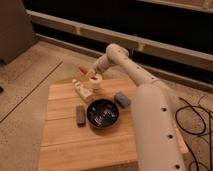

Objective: Place the pepper in the ceramic cup

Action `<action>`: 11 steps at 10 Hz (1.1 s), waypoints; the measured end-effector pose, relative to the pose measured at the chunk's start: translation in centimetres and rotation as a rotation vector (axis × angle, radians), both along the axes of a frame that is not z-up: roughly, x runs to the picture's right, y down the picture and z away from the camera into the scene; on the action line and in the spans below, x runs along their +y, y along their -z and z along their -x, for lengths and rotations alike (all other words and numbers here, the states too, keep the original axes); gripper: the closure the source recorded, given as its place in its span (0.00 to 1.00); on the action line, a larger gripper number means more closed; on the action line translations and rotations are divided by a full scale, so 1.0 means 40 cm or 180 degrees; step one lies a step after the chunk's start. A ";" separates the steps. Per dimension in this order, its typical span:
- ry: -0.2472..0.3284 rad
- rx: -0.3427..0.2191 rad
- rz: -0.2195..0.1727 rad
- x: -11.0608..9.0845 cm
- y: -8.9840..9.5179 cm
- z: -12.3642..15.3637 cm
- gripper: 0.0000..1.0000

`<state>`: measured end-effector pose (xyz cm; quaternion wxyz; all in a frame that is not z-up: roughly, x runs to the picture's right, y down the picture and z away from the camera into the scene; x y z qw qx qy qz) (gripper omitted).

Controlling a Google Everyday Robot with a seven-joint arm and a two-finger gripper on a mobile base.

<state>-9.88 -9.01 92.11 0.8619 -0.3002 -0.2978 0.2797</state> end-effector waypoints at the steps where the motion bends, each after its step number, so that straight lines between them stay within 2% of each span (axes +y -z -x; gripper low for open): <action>1: 0.0005 -0.0010 0.0022 0.001 -0.005 -0.005 0.66; 3: 0.0005 -0.0005 0.0050 -0.003 -0.014 -0.016 0.43; 4: 0.0004 0.0005 0.0055 -0.006 -0.017 -0.021 0.34; 5: 0.0004 0.0014 0.0059 -0.009 -0.020 -0.025 0.29; 11: 0.0014 0.0051 0.0076 -0.017 -0.030 -0.034 0.29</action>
